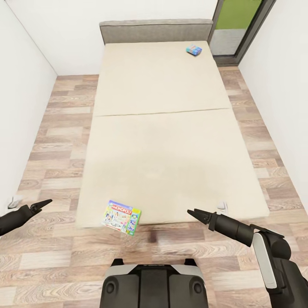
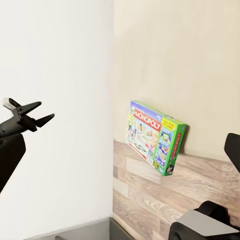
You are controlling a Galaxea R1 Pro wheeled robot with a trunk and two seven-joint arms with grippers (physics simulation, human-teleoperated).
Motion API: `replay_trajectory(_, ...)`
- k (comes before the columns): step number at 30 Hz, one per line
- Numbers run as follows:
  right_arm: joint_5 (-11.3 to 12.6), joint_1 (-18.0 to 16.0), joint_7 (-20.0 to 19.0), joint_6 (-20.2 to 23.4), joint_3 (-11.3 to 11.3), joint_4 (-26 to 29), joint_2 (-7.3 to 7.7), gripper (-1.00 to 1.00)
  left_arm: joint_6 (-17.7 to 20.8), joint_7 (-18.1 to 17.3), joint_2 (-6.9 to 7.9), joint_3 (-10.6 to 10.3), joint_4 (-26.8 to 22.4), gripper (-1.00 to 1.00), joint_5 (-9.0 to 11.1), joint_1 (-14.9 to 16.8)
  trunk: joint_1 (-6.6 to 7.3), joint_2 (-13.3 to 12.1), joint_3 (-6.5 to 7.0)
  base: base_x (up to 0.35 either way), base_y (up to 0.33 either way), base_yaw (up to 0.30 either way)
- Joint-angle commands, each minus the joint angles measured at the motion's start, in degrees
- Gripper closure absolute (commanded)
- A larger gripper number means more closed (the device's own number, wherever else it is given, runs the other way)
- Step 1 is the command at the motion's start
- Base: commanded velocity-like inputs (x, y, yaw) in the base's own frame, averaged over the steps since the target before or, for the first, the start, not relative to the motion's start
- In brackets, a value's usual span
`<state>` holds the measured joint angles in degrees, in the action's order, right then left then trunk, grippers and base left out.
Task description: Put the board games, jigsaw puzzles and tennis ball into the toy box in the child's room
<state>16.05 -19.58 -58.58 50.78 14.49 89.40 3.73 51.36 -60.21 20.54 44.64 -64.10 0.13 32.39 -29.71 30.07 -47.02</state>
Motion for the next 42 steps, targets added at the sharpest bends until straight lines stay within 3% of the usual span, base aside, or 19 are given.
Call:
replay_trajectory(1, 0.06, -0.02, -0.14, 0.25, 0.05, 0.00, 0.01, -1.00, 0.49, -0.20, -0.02, -0.10, 0.05, -1.00, -0.01, 0.04, -0.03, 0.06, 0.05, 0.000, 0.000, 0.000)
replay_trajectory(18, 0.08, -0.02, -0.03, -0.85, 0.00, -0.74, -0.51, -1.00, 0.49, -0.15, -0.15, -1.18, 0.28, -1.00, -0.05, 0.04, -0.03, 0.06, 1.65, 0.000, 0.000, 0.000)
replay_trajectory(35, 0.05, -0.02, 0.26, -3.56, -0.01, -5.51, -0.87, -1.00, 0.26, 0.13, -0.05, -1.34, 0.37, -1.00, -0.13, 0.04, -0.03, 0.06, 3.16, 0.000, 0.000, 0.000)
replay_trajectory(42, 0.02, -0.02, 0.75, -3.64, -0.06, -5.79, -0.94, -1.00, 0.04, 0.43, -0.17, -3.36, 0.46, -1.00, -0.17, 0.04, -0.03, 0.06, 3.77, 0.000, 0.000, 0.000)
